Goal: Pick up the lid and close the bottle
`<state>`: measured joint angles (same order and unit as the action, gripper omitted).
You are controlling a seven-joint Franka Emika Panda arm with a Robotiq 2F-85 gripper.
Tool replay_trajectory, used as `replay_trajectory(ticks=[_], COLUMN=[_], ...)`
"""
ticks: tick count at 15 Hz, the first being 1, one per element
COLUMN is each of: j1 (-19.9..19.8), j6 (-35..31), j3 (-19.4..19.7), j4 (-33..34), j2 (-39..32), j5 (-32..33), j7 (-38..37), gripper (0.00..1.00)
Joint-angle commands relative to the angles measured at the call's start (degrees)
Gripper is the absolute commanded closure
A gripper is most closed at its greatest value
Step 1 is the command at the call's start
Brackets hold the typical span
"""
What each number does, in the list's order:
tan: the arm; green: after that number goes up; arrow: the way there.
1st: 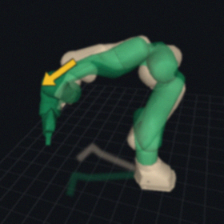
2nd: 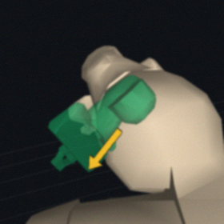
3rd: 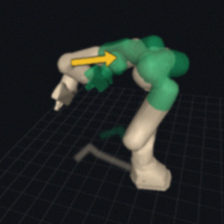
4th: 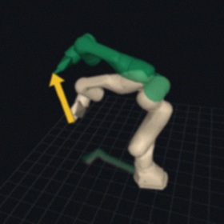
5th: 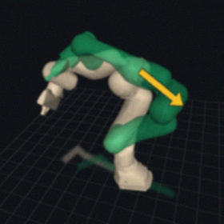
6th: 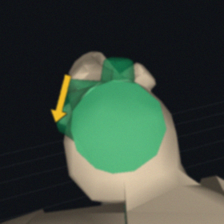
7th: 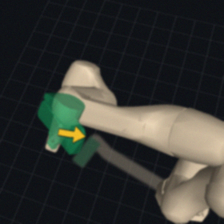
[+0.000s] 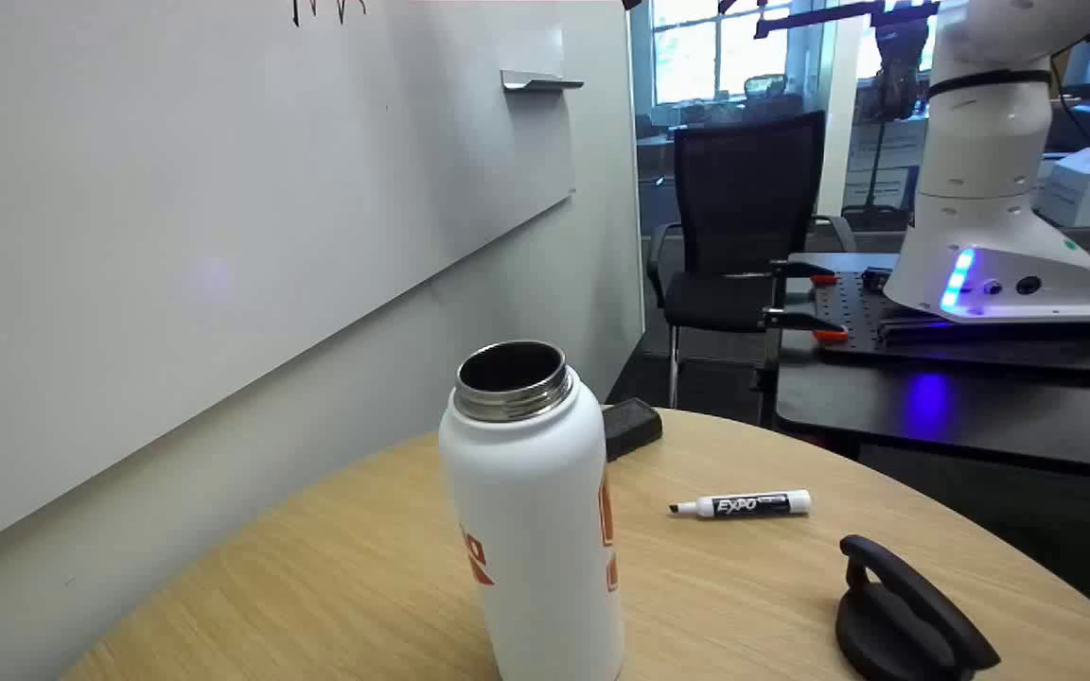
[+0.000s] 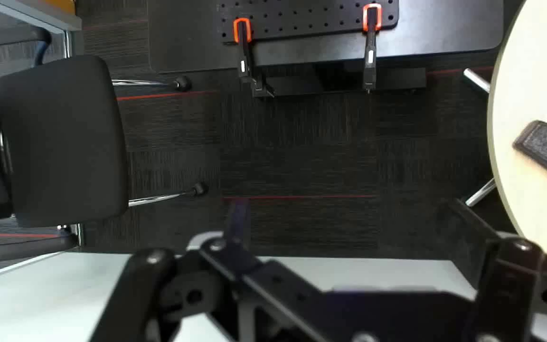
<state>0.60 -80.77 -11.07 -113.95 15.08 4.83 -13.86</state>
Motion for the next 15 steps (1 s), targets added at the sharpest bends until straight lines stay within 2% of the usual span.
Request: replay_trajectory(ticks=[1, 5, 7, 15], j1=[1.44, 1.44, 3.40, 14.90], j6=[0.12, 0.12, -2.29, -8.09], j3=[1.23, 1.23, 0.42, -2.26], j4=[0.11, 0.11, -2.79, -18.92], j2=[-0.12, -0.12, 2.88, 15.74], j5=[0.24, 0.24, 2.11, -0.78], j7=[-0.30, -0.30, 4.56, 17.51], gripper=[0.00, 0.00, 0.00, 0.00])
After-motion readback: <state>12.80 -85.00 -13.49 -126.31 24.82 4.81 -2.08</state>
